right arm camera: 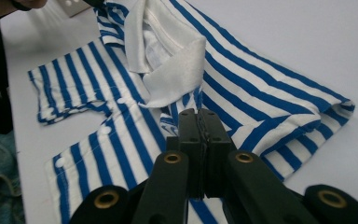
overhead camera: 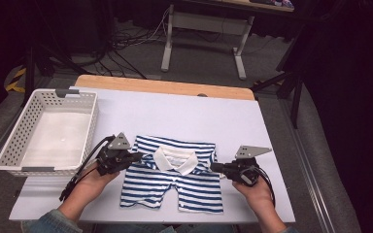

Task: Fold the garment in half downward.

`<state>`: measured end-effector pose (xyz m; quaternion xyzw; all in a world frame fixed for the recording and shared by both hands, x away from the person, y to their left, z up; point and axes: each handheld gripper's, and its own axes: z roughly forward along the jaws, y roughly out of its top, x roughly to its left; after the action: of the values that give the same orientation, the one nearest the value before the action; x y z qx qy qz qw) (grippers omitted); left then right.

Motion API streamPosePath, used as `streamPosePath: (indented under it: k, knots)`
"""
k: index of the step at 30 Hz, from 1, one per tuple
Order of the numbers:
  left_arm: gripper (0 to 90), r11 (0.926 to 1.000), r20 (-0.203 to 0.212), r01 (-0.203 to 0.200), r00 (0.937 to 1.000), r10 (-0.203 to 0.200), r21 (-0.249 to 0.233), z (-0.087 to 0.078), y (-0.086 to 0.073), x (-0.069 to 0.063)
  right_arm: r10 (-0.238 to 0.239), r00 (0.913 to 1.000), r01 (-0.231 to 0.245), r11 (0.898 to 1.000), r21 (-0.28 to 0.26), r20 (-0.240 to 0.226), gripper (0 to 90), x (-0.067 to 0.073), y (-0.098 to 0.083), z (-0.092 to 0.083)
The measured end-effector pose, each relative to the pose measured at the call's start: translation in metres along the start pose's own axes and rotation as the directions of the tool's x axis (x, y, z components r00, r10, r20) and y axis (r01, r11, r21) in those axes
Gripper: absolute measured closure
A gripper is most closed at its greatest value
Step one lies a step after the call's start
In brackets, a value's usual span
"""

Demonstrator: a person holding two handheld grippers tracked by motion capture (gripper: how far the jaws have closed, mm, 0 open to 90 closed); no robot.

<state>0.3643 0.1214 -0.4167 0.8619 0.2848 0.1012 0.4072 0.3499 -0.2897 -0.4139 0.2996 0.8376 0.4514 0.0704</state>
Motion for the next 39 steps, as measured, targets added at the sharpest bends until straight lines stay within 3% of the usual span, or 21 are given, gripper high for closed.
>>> streamPosePath:
  k: [5,9,18,22,24,25,27,28,30,33,35,39]
  knots:
    - [89.2,0.9996,0.02,-0.029,0.9994,0.029,0.004,-0.007,-0.011,-0.011,-0.013,0.9996,0.013,1.0,-0.016,-0.025,89.8,0.012,-0.009,-0.009]
    - [89.2,0.9979,0.017,-0.062,0.998,0.061,0.021,-0.007,-0.019,-0.019,-0.03,0.9994,0.029,0.999,-0.019,-0.021,89.8,0.017,-0.017,-0.013]
    - [89.2,0.9965,0.06,-0.069,0.996,0.066,0.047,-0.013,-0.035,-0.028,-0.03,0.9979,0.03,1.0,0.003,-0.058,89.8,0.023,-0.043,-0.014]
    - [89.1,0.9948,0.081,-0.077,0.9941,0.072,0.066,-0.015,-0.038,-0.032,-0.042,0.9967,0.043,0.999,0.012,-0.069,89.3,0.027,-0.047,-0.016]
    - [88.3,0.9957,0.091,-0.072,0.9936,0.066,0.058,-0.017,-0.038,-0.031,-0.048,0.9944,0.05,0.998,0.025,-0.094,82.5,0.029,-0.045,-0.018]
    - [84.6,0.9978,0.109,-0.055,0.9928,0.051,0.035,-0.019,-0.037,-0.03,-0.046,0.9947,0.048,0.999,0.023,-0.092,75.9,0.029,-0.044,-0.019]
    - [66.3,0.9998,0.14,-0.02,0.9899,0.02,0.001,-0.02,-0.035,-0.026,-0.046,0.9936,0.047,0.999,0.005,-0.103,72.5,0.029,-0.038,-0.022]
    - [62.2,0.9999,0.169,0.002,0.9857,0.001,-0.013,-0.02,-0.033,-0.023,-0.053,0.9938,0.052,0.999,-0.006,-0.098,71.4,0.029,-0.035,-0.022]
    - [60.0,0.9995,0.176,0.023,0.9841,-0.018,-0.023,-0.017,-0.029,-0.021,-0.064,0.9927,0.063,0.998,-0.017,-0.102,71.9,0.031,-0.028,-0.021]
    - [68.2,0.9999,0.176,0.01,0.9843,-0.012,0.013,-0.007,-0.028,-0.021,-0.106,0.987,0.108,0.994,0.012,-0.121,76.5,0.037,-0.024,-0.01]
    - [73.9,0.9988,0.18,-0.007,0.9836,-0.002,0.048,0.001,-0.029,-0.021,-0.132,0.9838,0.14,0.988,0.063,-0.121,77.1,0.042,-0.027,0.001]
    - [74.4,0.9935,0.156,-0.036,0.9876,0.019,0.108,0.014,-0.034,-0.023,-0.105,0.9881,0.119,0.984,0.13,-0.113,75.5,0.037,-0.036,0.015]
